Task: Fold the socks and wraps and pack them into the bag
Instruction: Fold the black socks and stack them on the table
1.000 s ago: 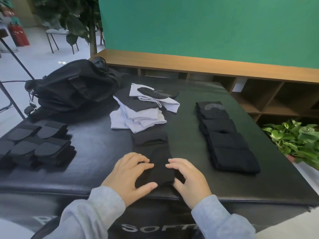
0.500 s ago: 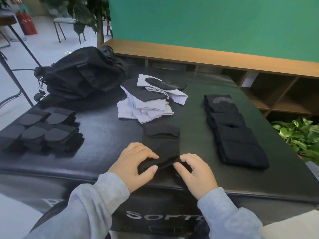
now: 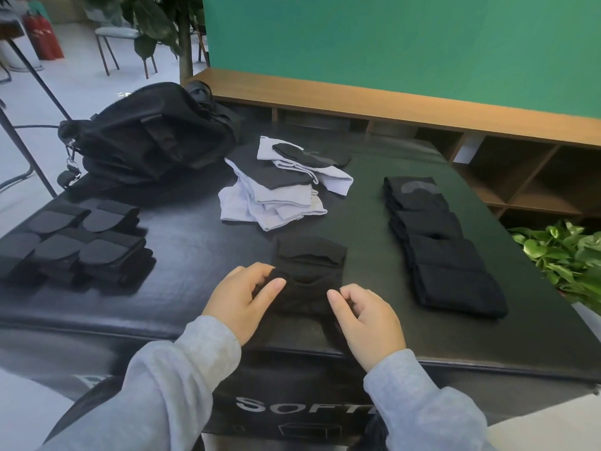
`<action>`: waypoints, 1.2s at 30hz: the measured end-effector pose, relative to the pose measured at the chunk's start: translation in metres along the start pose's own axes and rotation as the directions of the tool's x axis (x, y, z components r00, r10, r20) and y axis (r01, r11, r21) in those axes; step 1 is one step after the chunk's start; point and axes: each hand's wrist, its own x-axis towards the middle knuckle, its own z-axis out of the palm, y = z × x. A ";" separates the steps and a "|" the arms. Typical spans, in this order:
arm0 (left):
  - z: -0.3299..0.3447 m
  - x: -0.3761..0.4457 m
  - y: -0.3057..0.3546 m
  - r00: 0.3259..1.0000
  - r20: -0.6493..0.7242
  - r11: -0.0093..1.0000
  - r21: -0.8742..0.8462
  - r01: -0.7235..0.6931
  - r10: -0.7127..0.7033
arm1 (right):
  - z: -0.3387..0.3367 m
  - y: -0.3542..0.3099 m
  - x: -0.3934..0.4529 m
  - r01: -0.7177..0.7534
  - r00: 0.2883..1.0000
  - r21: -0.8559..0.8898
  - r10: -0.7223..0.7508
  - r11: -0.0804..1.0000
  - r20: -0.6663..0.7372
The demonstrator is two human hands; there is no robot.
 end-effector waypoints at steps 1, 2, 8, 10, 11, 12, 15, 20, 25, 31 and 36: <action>0.000 0.000 -0.001 1.000 0.006 1.000 -0.010 0.010 -0.010 | 0.000 0.000 0.000 -0.005 1.000 -0.005 0.005 1.000 -0.006; 0.001 0.001 -0.003 1.000 0.008 1.000 -0.015 0.016 -0.016 | 0.000 -0.001 0.000 -0.007 1.000 -0.007 0.007 1.000 -0.009; 0.000 0.003 0.001 1.000 0.004 0.999 0.029 0.030 -0.030 | 0.000 -0.002 0.003 -0.007 0.999 0.062 0.010 0.998 -0.050; -0.001 0.003 0.002 1.000 0.002 0.999 0.022 0.028 -0.028 | 0.000 -0.001 0.002 -0.001 0.999 0.073 0.005 0.997 -0.054; -0.001 0.003 0.002 1.000 -0.001 0.999 0.018 0.027 -0.027 | 0.000 -0.001 0.002 0.005 0.999 0.067 -0.001 0.998 -0.053; -0.001 0.002 0.002 1.000 -0.005 1.000 0.015 0.027 -0.027 | 0.000 -0.001 0.002 0.013 0.999 0.048 -0.010 0.999 -0.053; -0.001 0.001 0.003 1.000 -0.021 1.000 0.019 0.017 -0.016 | 0.001 -0.001 0.002 0.032 0.997 -0.021 -0.033 0.999 -0.067; -0.004 0.002 -0.004 0.999 0.003 0.998 0.027 -0.054 0.054 | 0.002 0.001 0.000 0.078 0.994 -0.037 -0.080 0.996 -0.075; 0.001 0.002 -0.010 0.984 0.049 0.986 0.000 -0.169 0.169 | 0.003 0.003 0.000 0.093 0.992 -0.043 -0.097 0.995 -0.076; 0.001 0.002 -0.007 0.961 0.172 0.962 0.131 -0.239 0.216 | 0.002 -0.001 0.001 0.159 0.983 -0.169 -0.172 0.973 -0.066; 0.000 0.002 -0.005 0.966 0.160 0.963 0.143 -0.227 0.204 | 0.003 -0.001 -0.002 0.182 0.977 -0.223 -0.202 0.958 -0.068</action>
